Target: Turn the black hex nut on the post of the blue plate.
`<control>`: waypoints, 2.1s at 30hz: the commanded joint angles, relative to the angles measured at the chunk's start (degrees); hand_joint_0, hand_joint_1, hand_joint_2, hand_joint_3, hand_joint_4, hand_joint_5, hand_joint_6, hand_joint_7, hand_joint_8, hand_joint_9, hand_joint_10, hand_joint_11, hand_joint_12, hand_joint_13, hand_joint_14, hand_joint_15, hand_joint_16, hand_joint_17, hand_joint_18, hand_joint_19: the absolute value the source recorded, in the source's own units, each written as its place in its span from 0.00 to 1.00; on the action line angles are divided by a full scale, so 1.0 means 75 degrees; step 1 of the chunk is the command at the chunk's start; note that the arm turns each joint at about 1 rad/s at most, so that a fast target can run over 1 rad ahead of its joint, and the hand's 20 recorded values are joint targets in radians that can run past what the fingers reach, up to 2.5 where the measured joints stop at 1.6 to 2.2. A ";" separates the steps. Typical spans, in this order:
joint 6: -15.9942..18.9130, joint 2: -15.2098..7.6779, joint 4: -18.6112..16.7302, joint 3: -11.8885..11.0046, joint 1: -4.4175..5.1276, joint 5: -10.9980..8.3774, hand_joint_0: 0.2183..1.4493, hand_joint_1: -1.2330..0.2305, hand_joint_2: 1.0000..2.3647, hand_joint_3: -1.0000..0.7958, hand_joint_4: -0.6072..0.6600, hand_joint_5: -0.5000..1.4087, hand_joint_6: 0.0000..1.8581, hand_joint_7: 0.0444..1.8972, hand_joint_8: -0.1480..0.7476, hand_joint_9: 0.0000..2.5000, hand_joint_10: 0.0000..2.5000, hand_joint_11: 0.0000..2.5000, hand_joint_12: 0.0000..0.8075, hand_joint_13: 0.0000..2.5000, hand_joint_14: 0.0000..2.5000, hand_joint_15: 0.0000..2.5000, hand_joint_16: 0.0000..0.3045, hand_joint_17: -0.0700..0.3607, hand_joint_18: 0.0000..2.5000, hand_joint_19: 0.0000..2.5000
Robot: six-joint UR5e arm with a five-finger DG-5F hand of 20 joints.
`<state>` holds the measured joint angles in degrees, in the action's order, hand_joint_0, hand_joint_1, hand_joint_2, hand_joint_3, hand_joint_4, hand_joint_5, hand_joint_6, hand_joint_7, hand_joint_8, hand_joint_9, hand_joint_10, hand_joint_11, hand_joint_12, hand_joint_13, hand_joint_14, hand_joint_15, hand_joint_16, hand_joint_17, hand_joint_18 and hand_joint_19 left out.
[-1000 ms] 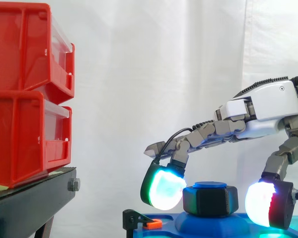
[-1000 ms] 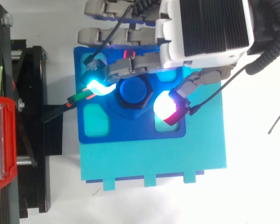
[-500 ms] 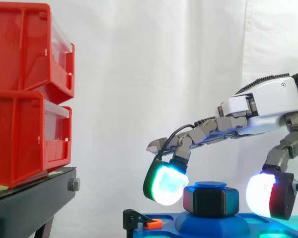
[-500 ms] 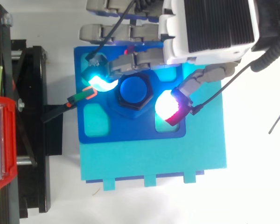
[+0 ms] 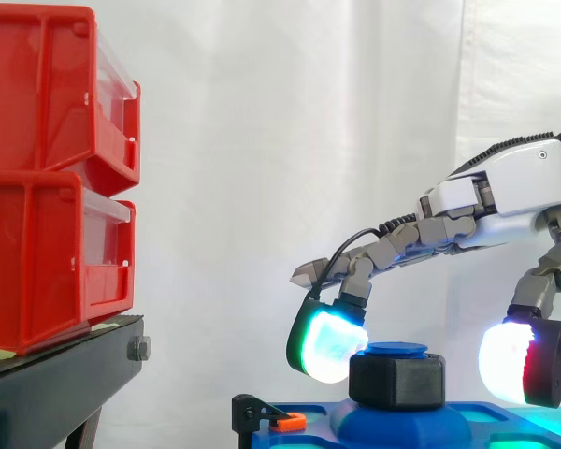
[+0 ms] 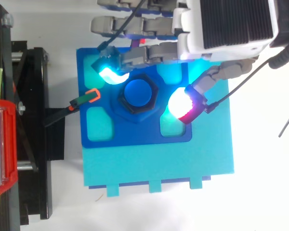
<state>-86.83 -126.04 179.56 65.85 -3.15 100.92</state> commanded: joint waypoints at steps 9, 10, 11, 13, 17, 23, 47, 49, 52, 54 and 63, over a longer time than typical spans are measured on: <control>-0.0106 0.0047 0.0211 -0.0003 -0.0061 0.0079 0.10 0.38 0.00 0.28 0.49 0.10 0.27 0.33 0.35 0.00 0.00 0.00 0.46 0.00 0.00 0.00 0.20 0.48 0.00 0.00; -0.0118 0.0047 0.0223 -0.0003 -0.0061 0.0079 0.10 0.39 0.00 0.28 0.49 0.10 0.27 0.33 0.35 0.00 0.00 0.00 0.46 0.00 0.00 0.00 0.20 0.48 0.00 0.00; -0.0118 0.0047 0.0235 -0.0003 -0.0061 0.0079 0.10 0.39 0.00 0.28 0.49 0.10 0.27 0.33 0.35 0.00 0.00 0.00 0.46 0.00 0.00 0.00 0.20 0.47 0.00 0.00; -0.0130 0.0059 0.0258 0.0009 -0.0061 0.0091 0.10 0.39 0.00 0.28 0.49 0.10 0.27 0.33 0.35 0.00 0.00 0.00 0.46 0.00 0.00 0.00 0.20 0.47 0.00 0.00; -0.0153 0.0106 0.0329 -0.0003 -0.0072 0.0091 0.10 0.39 0.00 0.28 0.49 0.10 0.27 0.33 0.35 0.00 0.00 0.00 0.46 0.00 0.00 0.00 0.20 0.47 0.00 0.00; -0.0235 0.0165 0.0493 -0.0003 -0.0072 0.0079 0.10 0.39 0.00 0.28 0.50 0.10 0.27 0.33 0.35 0.00 0.00 0.00 0.46 0.00 0.00 0.00 0.20 0.47 0.00 0.00; -0.0200 0.0247 0.0633 -0.0225 -0.0166 0.0161 0.10 0.39 0.00 0.28 0.51 0.10 0.27 0.33 0.36 0.00 0.00 0.00 0.46 0.00 0.00 0.00 0.19 0.47 0.00 0.01; -0.0188 0.0247 0.0704 -0.0378 -0.0178 0.0149 0.11 0.39 0.00 0.28 0.51 0.10 0.27 0.33 0.36 0.00 0.00 0.00 0.46 0.00 0.00 0.00 0.19 0.47 0.00 0.01; -0.0071 0.0235 0.0704 -0.0565 -0.0201 0.0137 0.11 0.36 0.00 0.28 0.51 0.10 0.27 0.33 0.35 0.00 0.00 0.00 0.45 0.00 0.00 0.00 0.19 0.47 0.00 0.01; 0.0011 0.0247 0.0668 -0.0577 -0.0201 0.0149 0.12 0.34 0.00 0.28 0.51 0.10 0.27 0.33 0.35 0.00 0.00 0.00 0.45 0.00 0.00 0.00 0.19 0.46 0.00 0.01; 0.0093 0.0235 0.0551 -0.0565 -0.0143 0.0173 0.13 0.32 0.00 0.28 0.49 0.10 0.27 0.33 0.34 0.00 0.00 0.00 0.44 0.00 0.00 0.00 0.18 0.45 0.00 0.01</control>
<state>-86.19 -124.26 184.10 61.63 -4.41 102.20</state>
